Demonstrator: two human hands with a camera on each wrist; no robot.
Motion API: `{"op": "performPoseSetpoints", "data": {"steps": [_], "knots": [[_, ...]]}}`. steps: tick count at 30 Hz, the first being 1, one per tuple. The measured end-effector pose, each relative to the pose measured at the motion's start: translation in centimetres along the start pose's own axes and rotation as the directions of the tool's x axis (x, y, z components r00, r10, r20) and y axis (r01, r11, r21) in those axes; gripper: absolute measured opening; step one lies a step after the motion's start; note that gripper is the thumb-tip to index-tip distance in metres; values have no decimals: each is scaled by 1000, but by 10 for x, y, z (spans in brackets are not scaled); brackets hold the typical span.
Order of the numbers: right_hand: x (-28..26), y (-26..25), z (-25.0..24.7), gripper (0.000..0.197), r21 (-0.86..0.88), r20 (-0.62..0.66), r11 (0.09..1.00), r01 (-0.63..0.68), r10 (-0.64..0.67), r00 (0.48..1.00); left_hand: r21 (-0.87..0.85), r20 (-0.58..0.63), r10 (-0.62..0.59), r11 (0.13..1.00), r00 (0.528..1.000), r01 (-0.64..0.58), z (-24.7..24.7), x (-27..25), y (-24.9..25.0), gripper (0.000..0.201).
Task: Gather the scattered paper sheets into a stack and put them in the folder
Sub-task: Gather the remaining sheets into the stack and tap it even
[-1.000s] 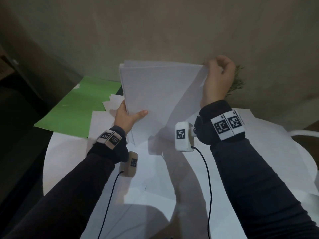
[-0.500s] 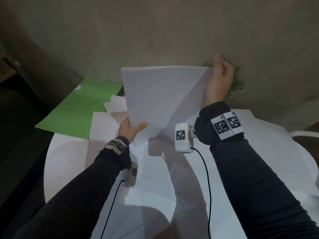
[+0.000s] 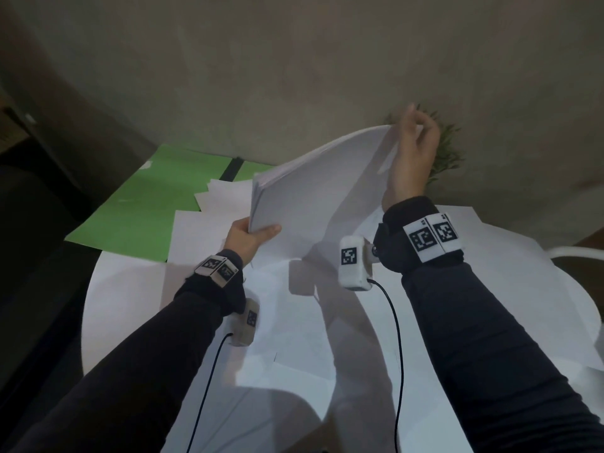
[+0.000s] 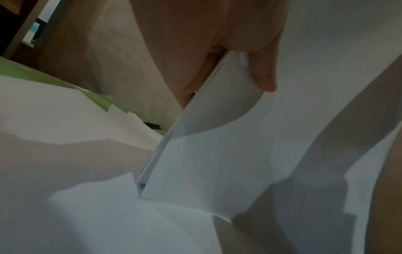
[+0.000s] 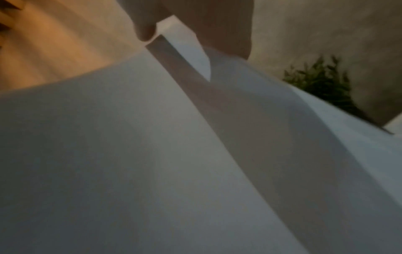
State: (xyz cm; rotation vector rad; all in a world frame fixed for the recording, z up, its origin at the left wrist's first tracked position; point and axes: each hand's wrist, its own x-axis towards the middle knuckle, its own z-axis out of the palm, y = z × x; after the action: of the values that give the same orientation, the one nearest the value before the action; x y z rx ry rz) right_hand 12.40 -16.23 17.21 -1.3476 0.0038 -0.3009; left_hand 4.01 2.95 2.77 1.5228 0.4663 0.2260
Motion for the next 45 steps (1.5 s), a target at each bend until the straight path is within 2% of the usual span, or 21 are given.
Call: {"op": "performPoseSetpoints", "data": {"steps": [3,6,9,11,12,14,17,19,21,24,26,28,31,33,35,37,39,40,43,45], "knots": [[-3,29,-19,35,-14,165,995,-99,100,981,15,17,-4,1000,1000,4,-4,3,5,15],[-13,57,-35,43,-193,279,966,-175,225,933,33,36,28,999,999,-30,-4,3,11,27],[-17,65,-38,35,-281,256,945,-169,243,936,57,55,43,997,998,-46,0,1,14,31],[-15,64,-39,28,-280,245,947,-160,232,941,42,37,42,998,998,-44,2,0,15,15],[-14,64,-40,28,-280,244,947,-159,231,942,23,23,42,999,999,-43,3,-1,16,5],[-14,64,-42,30,-248,249,953,-174,236,939,-10,-1,45,999,999,-45,3,-4,17,8],[-18,66,-46,31,-159,242,963,-219,253,937,-23,25,76,997,997,-75,2,-8,21,8],[-19,69,-48,46,-116,245,967,-228,250,937,-17,42,92,996,995,-92,-1,-11,23,7],[-19,76,-52,56,-126,269,962,-243,268,925,-36,63,97,995,993,-95,-6,-16,21,16],[-25,88,-60,39,-249,344,930,-270,345,873,-66,99,69,996,993,-63,-13,-27,18,34],[-30,95,-60,38,-298,368,912,-281,382,848,-52,117,48,998,992,-42,-10,-30,17,39],[-35,101,-54,56,-300,350,911,-284,382,855,-41,119,53,998,991,-48,-3,-33,19,38],[-40,104,-47,88,-255,261,920,-297,361,895,-38,62,36,999,997,-34,2,-30,19,30],[-41,107,-49,94,-211,206,928,-306,348,915,-45,10,16,999,1000,-16,0,-28,18,25],[-43,108,-52,88,-200,179,928,-314,349,920,-49,-1,12,999,1000,-12,-2,-29,20,25],[-47,106,-51,66,-286,208,910,-302,366,907,-36,4,3,999,1000,-3,-1,-33,20,27],[-49,103,-48,43,-390,248,875,-286,399,883,-37,-12,-12,999,1000,12,1,-34,22,20],[-48,101,-47,37,-405,273,869,-284,412,869,-31,-10,-11,999,1000,11,0,-33,24,17],[-41,95,-52,30,-337,354,898,-283,399,846,40,-4,-53,998,999,53,-11,-24,26,32],[-34,103,-63,31,-321,258,880,-351,438,861,102,-9,-113,988,994,114,-25,-18,20,38]]}}
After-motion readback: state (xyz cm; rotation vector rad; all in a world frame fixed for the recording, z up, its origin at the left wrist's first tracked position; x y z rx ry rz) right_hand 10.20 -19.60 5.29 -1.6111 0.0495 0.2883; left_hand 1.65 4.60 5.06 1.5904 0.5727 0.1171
